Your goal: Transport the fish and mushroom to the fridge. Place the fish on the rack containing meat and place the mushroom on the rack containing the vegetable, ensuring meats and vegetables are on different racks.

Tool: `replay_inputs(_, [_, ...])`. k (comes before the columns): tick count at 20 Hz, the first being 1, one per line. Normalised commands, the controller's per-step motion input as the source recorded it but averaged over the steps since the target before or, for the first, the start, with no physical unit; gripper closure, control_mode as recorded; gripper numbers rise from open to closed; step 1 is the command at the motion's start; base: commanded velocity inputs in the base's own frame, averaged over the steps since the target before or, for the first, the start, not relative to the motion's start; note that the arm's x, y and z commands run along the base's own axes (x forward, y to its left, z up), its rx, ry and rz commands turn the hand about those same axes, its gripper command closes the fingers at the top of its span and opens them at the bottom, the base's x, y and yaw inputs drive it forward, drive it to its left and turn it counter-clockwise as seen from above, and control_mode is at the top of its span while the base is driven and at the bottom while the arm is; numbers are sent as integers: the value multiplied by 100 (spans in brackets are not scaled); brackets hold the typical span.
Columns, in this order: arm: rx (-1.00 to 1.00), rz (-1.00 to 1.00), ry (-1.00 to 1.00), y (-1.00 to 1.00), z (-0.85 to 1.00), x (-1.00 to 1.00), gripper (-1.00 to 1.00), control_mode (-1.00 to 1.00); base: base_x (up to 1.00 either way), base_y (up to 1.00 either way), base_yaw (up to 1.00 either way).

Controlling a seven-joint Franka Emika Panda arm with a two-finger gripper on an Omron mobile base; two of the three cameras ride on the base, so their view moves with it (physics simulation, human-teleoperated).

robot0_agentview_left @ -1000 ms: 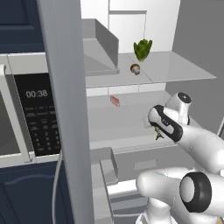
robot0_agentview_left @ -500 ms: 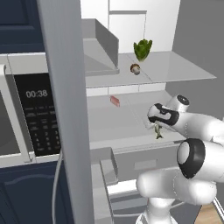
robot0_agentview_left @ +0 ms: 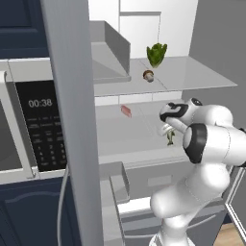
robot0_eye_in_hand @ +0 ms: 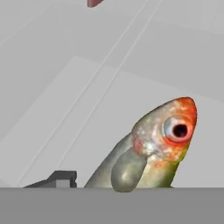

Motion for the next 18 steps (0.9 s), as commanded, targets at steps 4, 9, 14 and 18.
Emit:
replay_inputs(4, [0,1,-11,0,-38,-36,-100,-100,0,0,0])
replay_inputs(9, [-1,1,-23,0,-15,-59,-100,-100,0,0,0])
replay_inputs(14, [0,0,-15,1,5,-39,-100,-100,0,0,0])
replay_inputs(18, [0,0,-5,11,5,-32,-100,-100,0,0,0])
